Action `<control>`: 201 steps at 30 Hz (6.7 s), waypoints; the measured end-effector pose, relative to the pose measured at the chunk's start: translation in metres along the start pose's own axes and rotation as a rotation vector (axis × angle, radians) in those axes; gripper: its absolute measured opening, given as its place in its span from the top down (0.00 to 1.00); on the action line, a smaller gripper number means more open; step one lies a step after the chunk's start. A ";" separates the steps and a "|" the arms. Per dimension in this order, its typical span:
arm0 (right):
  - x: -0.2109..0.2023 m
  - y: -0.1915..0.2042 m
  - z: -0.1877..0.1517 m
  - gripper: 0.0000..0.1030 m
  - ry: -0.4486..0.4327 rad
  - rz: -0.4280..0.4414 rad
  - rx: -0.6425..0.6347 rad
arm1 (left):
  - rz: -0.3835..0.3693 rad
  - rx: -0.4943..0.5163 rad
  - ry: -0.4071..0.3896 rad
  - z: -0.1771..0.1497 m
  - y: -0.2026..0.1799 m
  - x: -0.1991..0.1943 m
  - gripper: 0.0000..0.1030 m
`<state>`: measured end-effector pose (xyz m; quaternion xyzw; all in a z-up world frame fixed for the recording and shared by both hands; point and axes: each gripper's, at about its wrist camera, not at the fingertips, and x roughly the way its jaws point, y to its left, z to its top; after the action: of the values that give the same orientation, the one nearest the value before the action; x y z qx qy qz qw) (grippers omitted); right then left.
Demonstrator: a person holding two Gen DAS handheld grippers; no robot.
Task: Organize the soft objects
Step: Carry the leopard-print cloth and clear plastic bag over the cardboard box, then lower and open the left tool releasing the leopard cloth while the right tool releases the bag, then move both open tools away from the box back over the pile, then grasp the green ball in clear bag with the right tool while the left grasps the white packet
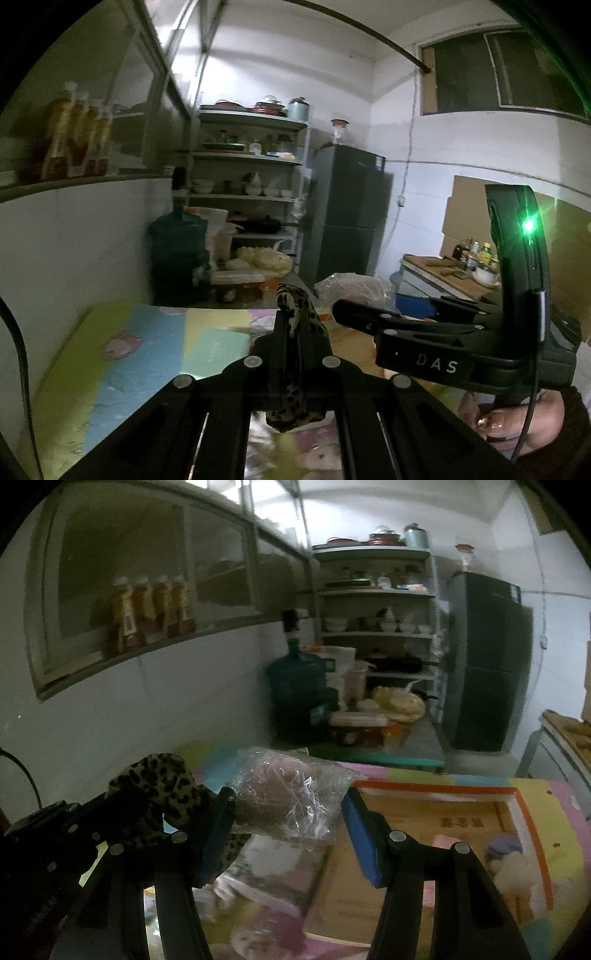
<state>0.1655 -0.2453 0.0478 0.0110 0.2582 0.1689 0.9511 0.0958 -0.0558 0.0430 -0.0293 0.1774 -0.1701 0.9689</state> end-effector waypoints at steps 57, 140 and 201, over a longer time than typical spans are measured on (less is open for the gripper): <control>0.021 -0.204 -0.073 0.41 0.178 -0.165 0.221 | -0.049 0.018 0.401 -0.056 -0.100 0.188 0.96; -0.055 -0.062 -0.037 0.22 -0.031 -0.034 0.139 | 0.132 -0.075 0.027 0.000 0.017 -0.012 0.17; 0.058 0.133 -0.129 0.59 0.303 0.160 -0.173 | 0.147 -0.240 0.341 -0.142 0.128 -0.036 0.17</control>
<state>0.1063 -0.1093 -0.0777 -0.0760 0.3811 0.2655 0.8823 0.0548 0.0776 -0.0926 -0.1023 0.3595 -0.0789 0.9242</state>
